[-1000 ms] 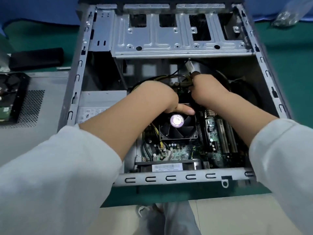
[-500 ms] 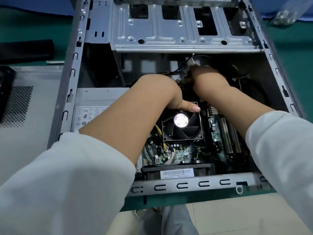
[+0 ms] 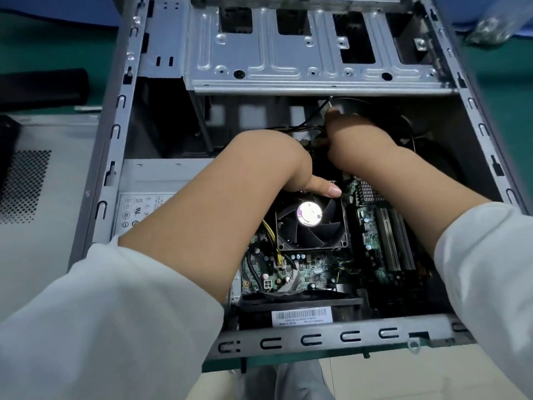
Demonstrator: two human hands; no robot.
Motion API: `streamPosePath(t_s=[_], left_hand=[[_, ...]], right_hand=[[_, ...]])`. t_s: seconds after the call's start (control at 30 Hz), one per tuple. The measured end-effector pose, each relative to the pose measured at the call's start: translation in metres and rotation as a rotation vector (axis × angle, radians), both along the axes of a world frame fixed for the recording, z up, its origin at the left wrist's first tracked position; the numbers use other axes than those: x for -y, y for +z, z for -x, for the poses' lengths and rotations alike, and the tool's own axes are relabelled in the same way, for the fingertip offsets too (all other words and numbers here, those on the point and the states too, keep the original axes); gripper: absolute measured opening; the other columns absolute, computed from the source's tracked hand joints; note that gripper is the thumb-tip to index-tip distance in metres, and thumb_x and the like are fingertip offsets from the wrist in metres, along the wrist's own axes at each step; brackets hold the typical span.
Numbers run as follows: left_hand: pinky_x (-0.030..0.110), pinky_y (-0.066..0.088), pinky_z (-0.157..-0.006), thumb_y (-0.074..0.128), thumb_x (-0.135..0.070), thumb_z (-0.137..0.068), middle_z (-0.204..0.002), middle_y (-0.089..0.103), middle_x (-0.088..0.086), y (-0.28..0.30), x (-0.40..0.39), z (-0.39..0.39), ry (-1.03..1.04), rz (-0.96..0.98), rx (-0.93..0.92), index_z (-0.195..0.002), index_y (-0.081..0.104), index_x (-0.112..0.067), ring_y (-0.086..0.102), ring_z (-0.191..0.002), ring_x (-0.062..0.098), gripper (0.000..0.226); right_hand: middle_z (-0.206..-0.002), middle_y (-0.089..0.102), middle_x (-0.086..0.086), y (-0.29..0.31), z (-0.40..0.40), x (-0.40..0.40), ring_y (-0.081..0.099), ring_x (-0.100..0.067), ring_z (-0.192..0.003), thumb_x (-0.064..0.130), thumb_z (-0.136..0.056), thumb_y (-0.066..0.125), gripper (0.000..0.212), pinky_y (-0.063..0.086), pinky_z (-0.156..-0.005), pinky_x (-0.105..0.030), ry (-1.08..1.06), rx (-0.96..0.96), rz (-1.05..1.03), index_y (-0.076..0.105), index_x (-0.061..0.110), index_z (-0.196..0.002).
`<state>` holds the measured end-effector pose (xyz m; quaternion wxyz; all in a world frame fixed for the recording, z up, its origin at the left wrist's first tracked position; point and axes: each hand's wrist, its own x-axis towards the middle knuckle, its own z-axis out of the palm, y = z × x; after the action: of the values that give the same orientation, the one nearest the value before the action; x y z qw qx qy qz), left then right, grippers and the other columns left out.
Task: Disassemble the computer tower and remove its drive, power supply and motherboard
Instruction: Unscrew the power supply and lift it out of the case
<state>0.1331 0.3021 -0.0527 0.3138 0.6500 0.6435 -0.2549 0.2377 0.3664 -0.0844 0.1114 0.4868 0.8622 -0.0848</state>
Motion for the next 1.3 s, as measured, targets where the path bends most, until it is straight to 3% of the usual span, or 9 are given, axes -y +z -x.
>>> streamPosePath(t_s=[0.13, 0.3, 0.47, 0.63, 0.8, 0.97, 1.1, 1.23, 1.3], left_hand=[[0.040, 0.034, -0.098, 0.031, -0.077, -0.079, -0.139, 0.045, 0.015, 0.000, 0.000, 0.000, -0.006, -0.011, 0.032, -0.135, 0.043, -0.003, 0.046, -0.116, 0.031, 0.094], [0.037, 0.034, -0.093, 0.033, -0.077, -0.079, -0.138, 0.046, 0.015, -0.001, 0.001, 0.000, 0.010, -0.011, 0.063, -0.134, 0.045, -0.003, 0.046, -0.108, 0.028, 0.092], [0.035, 0.033, -0.085, 0.034, -0.075, -0.080, -0.130, 0.051, 0.015, -0.002, 0.001, 0.001, 0.029, -0.003, 0.082, -0.127, 0.050, -0.003, 0.040, -0.092, 0.025, 0.087], [0.037, 0.035, -0.095, 0.033, -0.075, -0.081, -0.134, 0.049, 0.015, -0.001, 0.003, 0.001, 0.027, 0.001, 0.091, -0.131, 0.048, -0.004, 0.047, -0.103, 0.028, 0.088], [0.038, 0.034, -0.096, 0.032, -0.075, -0.082, -0.138, 0.046, 0.015, 0.000, 0.002, 0.000, 0.020, -0.004, 0.076, -0.135, 0.044, -0.003, 0.046, -0.118, 0.031, 0.090], [0.040, 0.034, -0.099, 0.032, -0.075, -0.083, -0.140, 0.044, 0.016, 0.000, 0.002, 0.000, 0.013, 0.000, 0.071, -0.136, 0.042, -0.003, 0.045, -0.122, 0.032, 0.090], [0.038, 0.035, -0.094, 0.033, -0.074, -0.083, -0.136, 0.047, 0.016, 0.001, 0.003, -0.001, 0.007, -0.019, 0.072, -0.133, 0.045, -0.003, 0.045, -0.104, 0.029, 0.088], [0.040, 0.035, -0.097, 0.029, -0.075, -0.083, -0.131, 0.049, 0.016, 0.003, 0.003, -0.001, -0.004, -0.008, 0.047, -0.130, 0.048, -0.002, 0.043, -0.098, 0.027, 0.089], [0.042, 0.036, -0.098, 0.028, -0.076, -0.082, -0.115, 0.050, 0.015, 0.002, 0.002, -0.001, 0.004, 0.005, 0.038, -0.126, 0.051, -0.002, 0.041, -0.093, 0.027, 0.089]], right_hand=[[-0.124, 0.055, -0.019, -0.005, 0.003, 0.001, 0.056, -0.036, -0.108, 0.040, -0.094, 0.043, 0.053, 0.034, -0.072, -0.035, -0.089, -0.016, 0.077, 0.030, 0.006, -0.132], [-0.113, 0.059, -0.018, -0.009, 0.005, 0.006, 0.057, -0.037, -0.103, 0.037, -0.095, 0.039, 0.048, 0.034, -0.072, -0.037, -0.114, -0.101, 0.003, 0.032, 0.004, -0.129], [-0.113, 0.059, -0.024, -0.011, 0.007, 0.006, 0.056, -0.041, -0.105, 0.029, -0.096, 0.042, 0.045, 0.038, -0.084, -0.043, -0.122, -0.173, 0.054, 0.030, -0.001, -0.126], [-0.108, 0.059, -0.023, -0.015, 0.008, 0.001, 0.057, -0.041, -0.099, 0.026, -0.095, 0.042, 0.045, 0.033, -0.073, -0.038, -0.150, -0.199, 0.112, 0.029, -0.003, -0.126], [-0.107, 0.060, -0.023, -0.012, 0.007, 0.004, 0.057, -0.040, -0.099, 0.027, -0.093, 0.044, 0.049, 0.033, -0.072, -0.037, -0.158, -0.191, 0.059, 0.029, 0.002, -0.132], [-0.099, 0.061, -0.020, -0.013, 0.008, 0.007, 0.053, -0.035, -0.082, 0.029, -0.094, 0.044, 0.046, 0.032, -0.068, -0.035, -0.138, -0.154, 0.031, 0.031, 0.005, -0.131], [-0.108, 0.058, -0.024, -0.010, 0.007, 0.001, 0.056, -0.039, -0.096, 0.030, -0.095, 0.044, 0.042, 0.032, -0.069, -0.033, -0.141, -0.190, 0.092, 0.035, 0.000, -0.124], [-0.094, 0.052, -0.015, -0.005, 0.005, -0.009, 0.049, -0.029, -0.080, 0.036, -0.096, 0.047, 0.042, 0.031, -0.064, -0.030, -0.128, -0.124, 0.182, 0.039, 0.003, -0.120], [-0.094, 0.053, -0.014, -0.005, 0.004, -0.013, 0.050, -0.029, -0.080, 0.032, -0.095, 0.052, 0.043, 0.034, -0.064, -0.030, -0.117, -0.072, 0.216, 0.038, 0.003, -0.123]])
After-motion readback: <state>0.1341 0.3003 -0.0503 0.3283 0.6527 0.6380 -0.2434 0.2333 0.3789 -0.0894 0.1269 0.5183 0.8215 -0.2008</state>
